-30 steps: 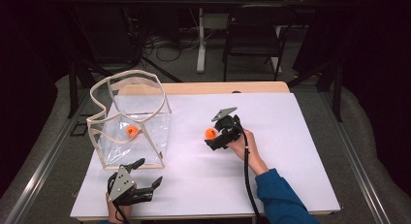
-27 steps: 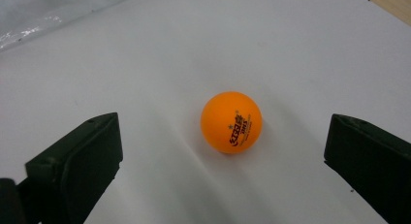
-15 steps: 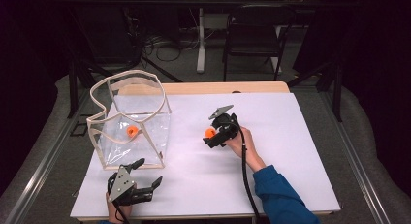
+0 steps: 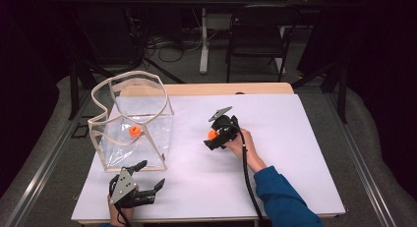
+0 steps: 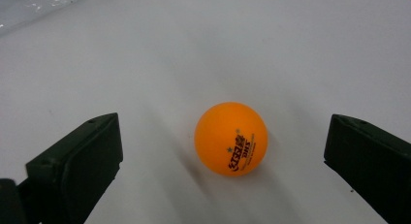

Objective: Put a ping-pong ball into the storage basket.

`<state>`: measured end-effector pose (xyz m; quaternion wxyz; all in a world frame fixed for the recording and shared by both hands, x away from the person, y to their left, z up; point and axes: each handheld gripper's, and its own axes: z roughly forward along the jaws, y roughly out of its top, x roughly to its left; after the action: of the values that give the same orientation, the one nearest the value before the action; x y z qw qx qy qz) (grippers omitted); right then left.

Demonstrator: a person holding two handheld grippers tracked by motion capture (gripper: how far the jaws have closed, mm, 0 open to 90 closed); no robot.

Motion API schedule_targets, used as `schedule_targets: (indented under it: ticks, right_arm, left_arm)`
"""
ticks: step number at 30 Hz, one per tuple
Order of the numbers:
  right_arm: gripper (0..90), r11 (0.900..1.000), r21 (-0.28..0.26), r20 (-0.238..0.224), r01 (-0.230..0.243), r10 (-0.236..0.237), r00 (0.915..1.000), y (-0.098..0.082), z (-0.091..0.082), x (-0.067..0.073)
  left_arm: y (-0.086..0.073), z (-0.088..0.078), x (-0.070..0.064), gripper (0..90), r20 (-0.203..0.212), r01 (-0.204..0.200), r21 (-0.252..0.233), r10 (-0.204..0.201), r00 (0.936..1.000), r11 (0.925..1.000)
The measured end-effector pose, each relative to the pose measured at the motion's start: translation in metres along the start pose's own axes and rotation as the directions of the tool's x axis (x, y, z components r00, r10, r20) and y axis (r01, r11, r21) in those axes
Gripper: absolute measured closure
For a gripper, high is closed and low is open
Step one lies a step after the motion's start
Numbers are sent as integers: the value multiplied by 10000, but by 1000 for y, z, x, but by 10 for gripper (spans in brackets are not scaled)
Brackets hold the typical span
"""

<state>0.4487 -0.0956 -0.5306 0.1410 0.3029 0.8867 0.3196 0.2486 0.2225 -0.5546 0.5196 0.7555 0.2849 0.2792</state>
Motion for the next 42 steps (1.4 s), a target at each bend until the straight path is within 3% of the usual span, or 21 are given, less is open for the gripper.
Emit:
schedule_targets:
  ticks: [5, 8, 19, 42]
  right_arm:
    - [23, 9999, 100, -55, -108, 108, 9999, -1, 5, 0]
    - [132, 9998, 117, -21, -143, 143, 9999, -1, 7, -1]
    - [280, 9993, 316, 279, -196, 188, 9994, -2, 10, -1]
    - [494, 9973, 726, 355, -122, 97, 9993, -2, 15, 0]
  left_arm:
    - [0, 0, 0, 158, 14, -1, 2, 1, 10000, 10000]
    - [0, 0, 0, 158, -4, 32, 15, -32, 10000, 10000]
    - [0, 0, 0, 158, 12, 40, 0, -40, 10000, 10000]
    - [0, 1, 0, 158, 40, 59, -1, -59, 10000, 10000]
